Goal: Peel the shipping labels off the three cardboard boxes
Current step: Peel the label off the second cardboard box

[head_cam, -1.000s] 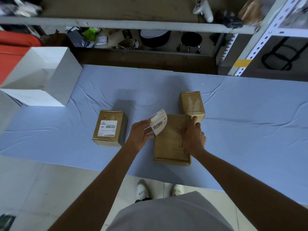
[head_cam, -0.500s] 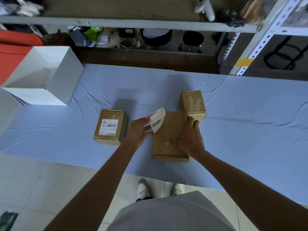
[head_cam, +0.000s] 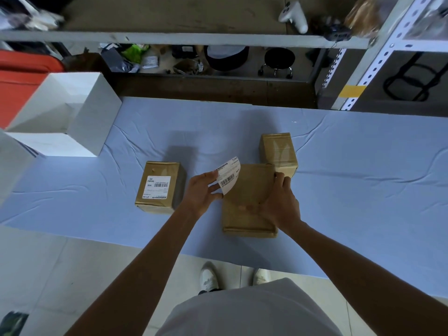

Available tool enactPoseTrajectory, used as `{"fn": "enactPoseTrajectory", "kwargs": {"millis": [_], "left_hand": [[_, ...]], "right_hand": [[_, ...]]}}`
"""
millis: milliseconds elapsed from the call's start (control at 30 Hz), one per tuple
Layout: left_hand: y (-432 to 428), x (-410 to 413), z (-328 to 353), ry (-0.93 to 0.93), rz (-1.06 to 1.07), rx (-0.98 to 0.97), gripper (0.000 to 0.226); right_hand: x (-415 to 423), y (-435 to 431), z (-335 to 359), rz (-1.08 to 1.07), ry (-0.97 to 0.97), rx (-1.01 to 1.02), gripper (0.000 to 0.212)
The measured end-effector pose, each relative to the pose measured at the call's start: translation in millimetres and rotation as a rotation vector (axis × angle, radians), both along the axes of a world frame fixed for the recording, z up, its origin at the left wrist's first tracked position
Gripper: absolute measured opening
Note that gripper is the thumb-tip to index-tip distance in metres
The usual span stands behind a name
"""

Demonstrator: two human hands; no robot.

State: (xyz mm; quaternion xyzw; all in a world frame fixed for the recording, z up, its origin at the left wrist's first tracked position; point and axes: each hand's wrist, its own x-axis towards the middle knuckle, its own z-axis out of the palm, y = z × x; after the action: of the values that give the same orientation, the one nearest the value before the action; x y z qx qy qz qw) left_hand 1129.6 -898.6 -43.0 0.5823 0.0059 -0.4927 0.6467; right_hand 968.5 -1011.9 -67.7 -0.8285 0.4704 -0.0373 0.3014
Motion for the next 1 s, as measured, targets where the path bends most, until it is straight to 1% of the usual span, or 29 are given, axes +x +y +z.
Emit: {"fn": "enactPoseTrajectory", "kwargs": {"millis": [67,167,400,500,567,633,800,867,933,1000], "left_hand": [[-1.4,-1.2,1.5,-0.011,-0.012,0.0,0.023],[-1.7,-1.3,2.7,-0.014,-0.024,-0.015,0.024],[-1.5,-1.1,-0.1,-0.038,-0.018,0.001,0.029],[-1.7,-1.0,-2.2,-0.045,-0.019,0.019,0.034],[-0.6,-2.0,-4.2,-0.038,-0.026,0.025,0.03],[0.5,-3.2,-6.8,-0.024,-0.029,0.028,0.025],[0.1,-4.5,-12.0,-0.039,-0.048,0.034,0.018],[-1.6,-3.4,-11.9,-0.063,-0.07,0.047,0.015],[-4.5,-2.9,-11.5,-0.125,-0.107,0.091,0.015],[-7.7,-2.5,-11.9,-0.25,-0.135,0.162,0.022]], "right_hand": [[-0.6,-0.2,-1.7,-0.006,0.015,-0.022,0.126],[-0.2,-1.4,-3.2,-0.014,0.027,-0.019,0.12],[0.0,-2.7,-1.1,0.022,-0.004,-0.045,0.086],[-0.7,-3.0,-2.2,0.026,0.013,-0.065,0.06],[-2.3,-4.4,-3.1,0.036,0.019,-0.071,0.046],[-3.2,-5.5,-3.1,0.035,0.022,-0.058,0.036],[-0.7,-2.8,-3.6,0.016,0.08,0.009,0.027],[0.2,-2.0,-4.0,0.016,0.095,0.042,0.028],[2.8,-1.4,-2.9,0.013,0.111,0.103,0.033],[9.1,-0.2,-0.5,-0.003,0.122,0.149,0.039]]}}
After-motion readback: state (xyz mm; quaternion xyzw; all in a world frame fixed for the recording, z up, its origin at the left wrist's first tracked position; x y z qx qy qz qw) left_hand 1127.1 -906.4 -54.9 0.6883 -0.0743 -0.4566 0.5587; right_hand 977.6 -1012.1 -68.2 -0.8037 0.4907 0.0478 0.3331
